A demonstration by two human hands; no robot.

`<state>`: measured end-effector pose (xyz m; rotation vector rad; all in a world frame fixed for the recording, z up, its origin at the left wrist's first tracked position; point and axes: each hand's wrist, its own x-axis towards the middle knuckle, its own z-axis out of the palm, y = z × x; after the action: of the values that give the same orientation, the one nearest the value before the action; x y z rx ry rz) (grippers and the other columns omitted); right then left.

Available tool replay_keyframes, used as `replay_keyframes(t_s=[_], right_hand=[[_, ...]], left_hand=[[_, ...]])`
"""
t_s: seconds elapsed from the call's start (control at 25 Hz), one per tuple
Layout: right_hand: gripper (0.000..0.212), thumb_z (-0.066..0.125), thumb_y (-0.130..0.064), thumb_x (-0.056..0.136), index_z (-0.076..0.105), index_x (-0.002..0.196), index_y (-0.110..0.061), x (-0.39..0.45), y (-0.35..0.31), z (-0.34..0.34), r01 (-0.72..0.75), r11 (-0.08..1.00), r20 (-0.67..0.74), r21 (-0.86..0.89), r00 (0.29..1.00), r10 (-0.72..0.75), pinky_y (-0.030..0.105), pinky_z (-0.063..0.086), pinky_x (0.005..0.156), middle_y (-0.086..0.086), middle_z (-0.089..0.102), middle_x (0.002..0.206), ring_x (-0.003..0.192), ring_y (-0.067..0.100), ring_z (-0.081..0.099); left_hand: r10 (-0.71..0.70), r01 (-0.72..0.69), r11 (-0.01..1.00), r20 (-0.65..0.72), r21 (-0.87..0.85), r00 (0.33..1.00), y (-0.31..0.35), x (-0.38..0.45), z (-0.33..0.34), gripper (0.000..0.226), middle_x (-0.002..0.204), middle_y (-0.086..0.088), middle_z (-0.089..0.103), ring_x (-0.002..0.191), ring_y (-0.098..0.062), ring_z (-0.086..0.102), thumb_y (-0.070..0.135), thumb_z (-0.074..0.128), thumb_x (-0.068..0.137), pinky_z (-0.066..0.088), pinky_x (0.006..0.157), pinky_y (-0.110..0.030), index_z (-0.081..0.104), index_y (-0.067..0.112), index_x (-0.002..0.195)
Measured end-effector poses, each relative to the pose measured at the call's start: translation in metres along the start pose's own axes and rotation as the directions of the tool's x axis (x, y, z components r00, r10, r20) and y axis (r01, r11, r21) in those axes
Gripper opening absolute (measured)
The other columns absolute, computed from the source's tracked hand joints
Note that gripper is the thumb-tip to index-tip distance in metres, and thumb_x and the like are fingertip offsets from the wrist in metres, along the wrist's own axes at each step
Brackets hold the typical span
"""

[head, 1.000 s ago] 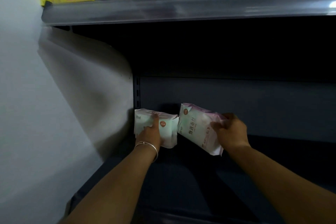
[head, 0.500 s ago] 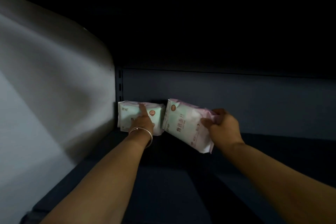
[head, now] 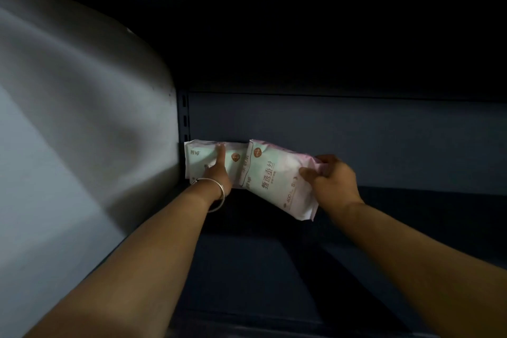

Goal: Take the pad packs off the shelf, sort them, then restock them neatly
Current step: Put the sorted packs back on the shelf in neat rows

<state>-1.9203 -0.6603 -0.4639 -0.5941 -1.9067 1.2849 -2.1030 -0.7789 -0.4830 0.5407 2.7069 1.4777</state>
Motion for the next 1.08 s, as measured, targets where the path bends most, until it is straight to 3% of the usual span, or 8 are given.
replay_keyframes(t_s=[0.12, 0.24, 0.4, 0.6, 0.72, 0.84, 1.0, 1.08], right_hand=[[0.034, 0.062, -0.011, 0.090, 0.051, 0.122, -0.006, -0.011, -0.008, 0.000, -0.056, 0.992, -0.012, 0.115, 0.998, 0.058, 0.036, 0.051, 0.089, 0.008, 0.058, 0.116, 0.106, 0.025, 0.059], [0.033, 0.062, -0.012, 0.090, 0.052, 0.121, -0.007, -0.026, -0.021, 0.004, -0.146, 0.956, 0.002, 0.254, 0.989, 0.151, 0.034, 0.051, 0.086, 0.006, 0.058, 0.113, 0.103, 0.024, 0.059], [0.030, 0.061, -0.012, 0.091, 0.051, 0.119, -0.009, -0.048, -0.033, 0.011, -0.111, 0.955, 0.037, 0.276, 0.994, 0.105, 0.032, 0.052, 0.081, 0.004, 0.057, 0.109, 0.096, 0.020, 0.058], [0.032, 0.060, -0.012, 0.091, 0.048, 0.120, -0.010, -0.070, -0.044, 0.017, 0.218, 0.976, 0.072, 0.023, 0.973, -0.219, 0.022, 0.048, 0.077, -0.007, 0.050, 0.095, 0.093, 0.012, 0.055], [0.035, 0.065, -0.007, 0.086, 0.051, 0.117, -0.011, -0.079, -0.043, 0.024, 0.456, 0.882, 0.177, -0.118, 0.883, -0.434, 0.012, 0.045, 0.077, -0.006, 0.049, 0.104, 0.094, 0.008, 0.052], [0.040, 0.069, -0.007, 0.081, 0.054, 0.117, -0.013, -0.082, -0.037, 0.025, 0.632, 0.739, 0.262, -0.233, 0.773, -0.578, 0.024, 0.047, 0.087, -0.005, 0.049, 0.112, 0.105, 0.009, 0.047], [0.048, 0.071, -0.007, 0.077, 0.055, 0.120, -0.017, -0.082, -0.030, 0.026, 0.760, 0.588, 0.410, -0.276, 0.647, -0.643, 0.024, 0.044, 0.091, -0.005, 0.053, 0.121, 0.111, 0.011, 0.045], [0.047, 0.072, -0.015, 0.079, 0.054, 0.122, -0.020, -0.082, -0.029, 0.025, 0.616, 0.771, 0.339, -0.163, 0.769, -0.542, 0.014, 0.041, 0.091, -0.006, 0.050, 0.121, 0.113, 0.009, 0.043]], left_hand=[[0.034, -0.014, 0.965, 0.073, -0.263, 0.997, 0.002, -0.022, -0.006, 0.051, 0.135, -0.015, 0.048, 0.114, -0.033, 0.055, 0.024, 0.044, 0.097, 0.045, 0.099, -0.045, 0.026, 0.016, 0.144], [0.005, 0.173, 0.790, 0.289, -0.588, 0.957, 0.013, -0.071, -0.018, 0.041, 0.108, -0.011, 0.061, 0.100, -0.025, 0.058, 0.047, 0.042, 0.095, 0.047, 0.095, -0.042, 0.050, 0.012, 0.114], [-0.046, 0.281, 0.717, 0.358, -0.639, 0.933, 0.020, -0.109, -0.027, 0.035, 0.111, -0.007, 0.063, 0.095, -0.022, 0.060, 0.050, 0.056, 0.087, 0.050, 0.087, -0.044, 0.053, 0.020, 0.106], [-0.100, 0.422, 0.506, 0.435, -0.752, 0.895, 0.031, -0.127, -0.055, 0.057, 0.107, -0.017, 0.061, 0.098, -0.033, 0.061, 0.055, 0.063, 0.078, 0.054, 0.077, -0.051, 0.050, 0.010, 0.111], [-0.059, 0.447, 0.423, 0.468, -0.788, 0.881, 0.035, -0.129, -0.066, 0.069, 0.110, -0.022, 0.061, 0.097, -0.040, 0.062, 0.061, 0.061, 0.074, 0.054, 0.069, -0.057, 0.050, 0.006, 0.114], [-0.077, 0.407, 0.409, 0.414, -0.817, 0.907, 0.039, -0.130, -0.070, 0.067, 0.103, -0.021, 0.067, 0.093, -0.040, 0.065, 0.061, 0.065, 0.072, 0.052, 0.074, -0.061, 0.058, 0.007, 0.111], [-0.195, 0.352, 0.408, 0.297, -0.842, 0.935, 0.030, -0.122, -0.061, 0.073, 0.098, -0.014, 0.069, 0.086, -0.033, 0.068, 0.051, 0.083, 0.056, 0.053, 0.083, -0.055, 0.059, 0.009, 0.110], [-0.190, 0.312, 0.362, 0.259, -0.878, 0.947, 0.017, -0.111, -0.055, 0.089, 0.108, -0.011, 0.068, 0.091, -0.032, 0.067, 0.040, 0.086, 0.044, 0.053, 0.085, -0.054, 0.055, 0.011, 0.123]])
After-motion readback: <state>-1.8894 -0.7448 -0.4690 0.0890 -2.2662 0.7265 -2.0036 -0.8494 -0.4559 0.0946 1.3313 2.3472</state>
